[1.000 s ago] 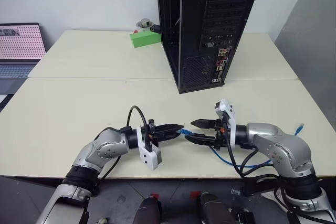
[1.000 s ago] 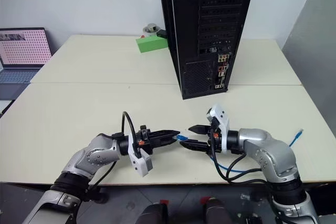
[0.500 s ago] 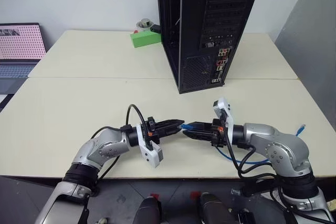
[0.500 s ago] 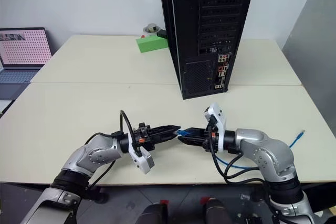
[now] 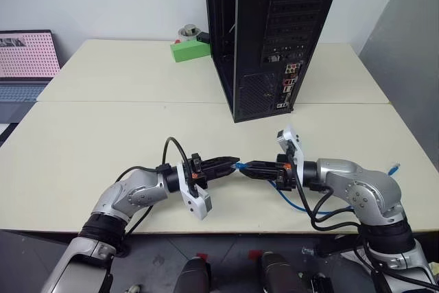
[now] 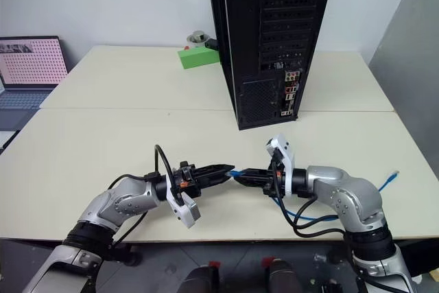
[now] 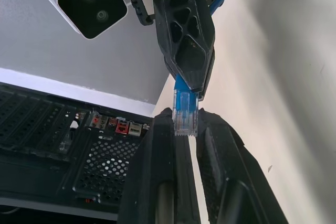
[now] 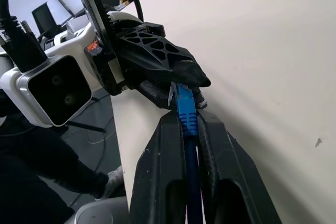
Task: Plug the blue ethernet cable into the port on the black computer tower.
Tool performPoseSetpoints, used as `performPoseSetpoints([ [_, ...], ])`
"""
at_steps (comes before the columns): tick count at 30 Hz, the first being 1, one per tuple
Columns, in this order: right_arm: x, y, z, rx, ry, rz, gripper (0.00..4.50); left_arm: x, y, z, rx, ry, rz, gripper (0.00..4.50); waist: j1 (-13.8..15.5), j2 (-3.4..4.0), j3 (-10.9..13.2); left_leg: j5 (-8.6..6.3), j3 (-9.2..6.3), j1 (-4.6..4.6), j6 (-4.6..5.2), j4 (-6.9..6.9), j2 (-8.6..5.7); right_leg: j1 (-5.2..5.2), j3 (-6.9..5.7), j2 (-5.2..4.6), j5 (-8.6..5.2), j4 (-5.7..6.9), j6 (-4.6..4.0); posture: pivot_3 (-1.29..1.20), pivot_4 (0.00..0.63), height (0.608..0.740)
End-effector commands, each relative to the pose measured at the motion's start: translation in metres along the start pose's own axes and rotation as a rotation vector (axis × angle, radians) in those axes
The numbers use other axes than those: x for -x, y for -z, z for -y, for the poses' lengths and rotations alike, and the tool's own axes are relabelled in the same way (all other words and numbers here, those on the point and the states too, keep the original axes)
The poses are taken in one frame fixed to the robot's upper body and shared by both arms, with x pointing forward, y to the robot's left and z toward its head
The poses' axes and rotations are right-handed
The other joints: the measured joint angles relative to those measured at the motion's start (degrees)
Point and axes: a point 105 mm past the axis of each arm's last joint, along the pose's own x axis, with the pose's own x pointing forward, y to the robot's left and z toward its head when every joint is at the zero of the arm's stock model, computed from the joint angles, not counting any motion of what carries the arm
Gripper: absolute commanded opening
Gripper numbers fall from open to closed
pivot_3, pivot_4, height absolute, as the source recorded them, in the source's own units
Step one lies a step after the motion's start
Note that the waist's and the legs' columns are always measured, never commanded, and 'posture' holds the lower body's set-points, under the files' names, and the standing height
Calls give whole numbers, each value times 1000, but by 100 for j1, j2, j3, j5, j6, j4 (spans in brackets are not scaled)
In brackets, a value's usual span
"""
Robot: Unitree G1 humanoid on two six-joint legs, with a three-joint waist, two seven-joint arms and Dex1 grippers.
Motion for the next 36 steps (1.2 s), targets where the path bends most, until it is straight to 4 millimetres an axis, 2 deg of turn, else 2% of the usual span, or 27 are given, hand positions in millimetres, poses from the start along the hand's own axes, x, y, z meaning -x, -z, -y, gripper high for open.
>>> performPoseSetpoints([
  [1, 6, -16, 1, 65, 8, 24, 25, -1, 2, 4, 65, 21, -8, 1367, 0, 0, 0, 0, 0, 0, 0, 0, 0, 0, 1, 0, 0, 0, 0, 0, 150, 740],
  [8, 17, -24, 11, 115, 102, 51, 25, 2, 11, 13, 285, 53, -94, 2881, -10, 0, 0, 0, -1, 1, 0, 0, 0, 0, 0, 1, -1, 2, 0, 0, 150, 740],
  [11, 35, -38, 28, 184, 294, 123, 25, 0, 19, 11, 533, 2, -188, 3513, -15, 0, 0, 0, 0, -1, 0, 0, 0, -1, 0, 1, -1, 2, -1, 0, 150, 740],
  [13, 49, -50, 48, 236, 493, 164, 25, -10, 24, 3, 717, -77, -239, 3544, -15, 0, 0, 0, -1, -3, 0, 0, 1, -2, -2, 1, -2, 1, 0, 0, 150, 740],
  [16, 60, -59, 67, 274, 695, 193, 25, -22, 30, -12, 915, -192, -297, 3544, -2, 0, 0, 0, -3, -6, 0, 7, 0, 0, -4, 1, -1, 4, 1, 0, 150, 740],
  [19, 67, -70, 80, 307, 860, 238, 25, -35, 37, -27, 983, -259, -364, 3544, -14, 0, 0, 0, -5, -5, 0, 8, 0, -1, -3, 4, -1, 5, 1, 0, 150, 740],
  [25, 67, -88, 101, 281, 991, 307, 25, -53, 43, -40, 1096, -310, -462, 3544, -85, 1, 0, 0, -14, -5, 0, 7, 0, -1, -3, 8, -1, 5, 0, 0, 150, 740],
  [28, 64, -96, 109, 253, 998, 335, 25, -63, 42, -49, 1150, -355, -463, 3544, -114, 1, 0, 0, -17, -5, 0, 6, 0, -1, -4, 9, -1, 4, -2, 0, 150, 740],
  [36, 60, -111, 123, 269, 1000, 360, 25, -79, 41, -65, 1150, -453, -480, 3544, -125, 1, 0, 0, -21, -10, 0, 6, -4, -1, -4, 8, 11, -1, -20, 0, 150, 740],
])
